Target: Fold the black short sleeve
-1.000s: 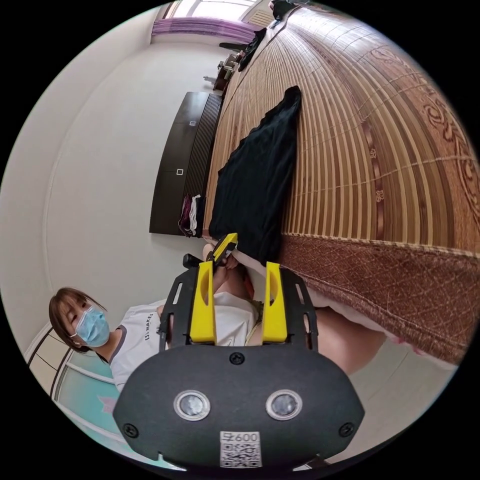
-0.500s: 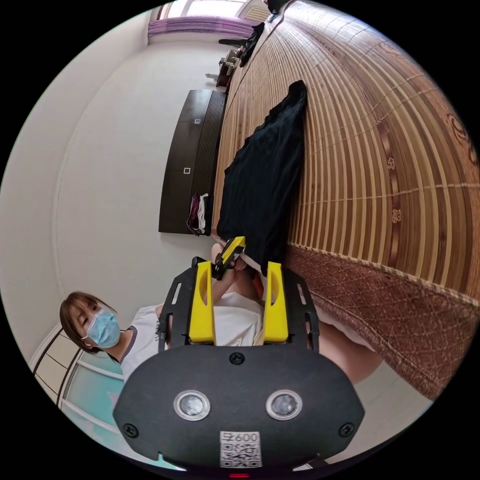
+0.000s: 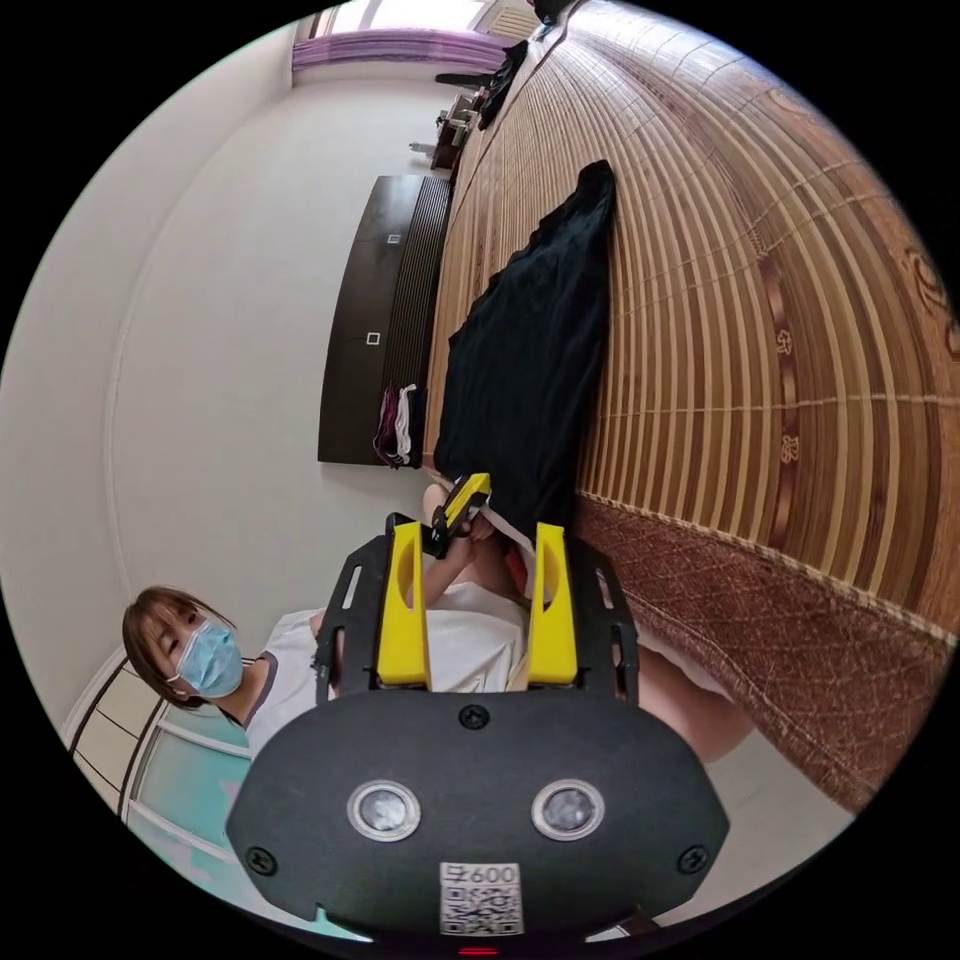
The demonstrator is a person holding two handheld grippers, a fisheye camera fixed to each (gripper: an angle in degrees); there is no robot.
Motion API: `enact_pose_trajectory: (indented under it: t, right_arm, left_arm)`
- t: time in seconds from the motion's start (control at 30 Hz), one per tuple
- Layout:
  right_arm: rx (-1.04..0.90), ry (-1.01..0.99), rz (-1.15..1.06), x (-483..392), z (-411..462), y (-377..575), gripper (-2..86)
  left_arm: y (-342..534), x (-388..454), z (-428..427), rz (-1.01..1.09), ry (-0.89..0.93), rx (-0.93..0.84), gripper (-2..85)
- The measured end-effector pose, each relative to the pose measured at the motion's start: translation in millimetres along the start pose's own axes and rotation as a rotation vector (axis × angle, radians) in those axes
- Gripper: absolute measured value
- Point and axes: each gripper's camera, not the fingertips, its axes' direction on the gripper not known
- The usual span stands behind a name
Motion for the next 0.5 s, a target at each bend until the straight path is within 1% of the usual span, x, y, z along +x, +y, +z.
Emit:
enact_pose_trajectory:
  t: [0.1, 0.23, 0.4, 0.5]
  right_arm:
    - [0.018, 0.039, -0.005, -2.1, -1.6, 3.6, 14.5]
    - [0.008, -0.019, -0.025, -0.5, 3.5, 1.5, 14.8]
    - [-0.009, -0.045, -0.061, -2.6, 9.8, -6.5, 14.8]
    - [-0.049, -0.010, -0.079, -5.9, 13.5, -11.2, 15.0]
  left_arm:
    - [-6.8, 3.3, -1.2, -0.001, -0.002, -0.005, 0.2]
    - [-17.8, 12.5, -1.9, 0.018, -0.022, -0.022, 0.3]
    - [-26.8, 21.6, -2.2, 0.019, -0.038, -0.027, 0.3]
    - [-33.4, 26.9, -2.1, 0.012, -0.046, -0.036, 0.3]
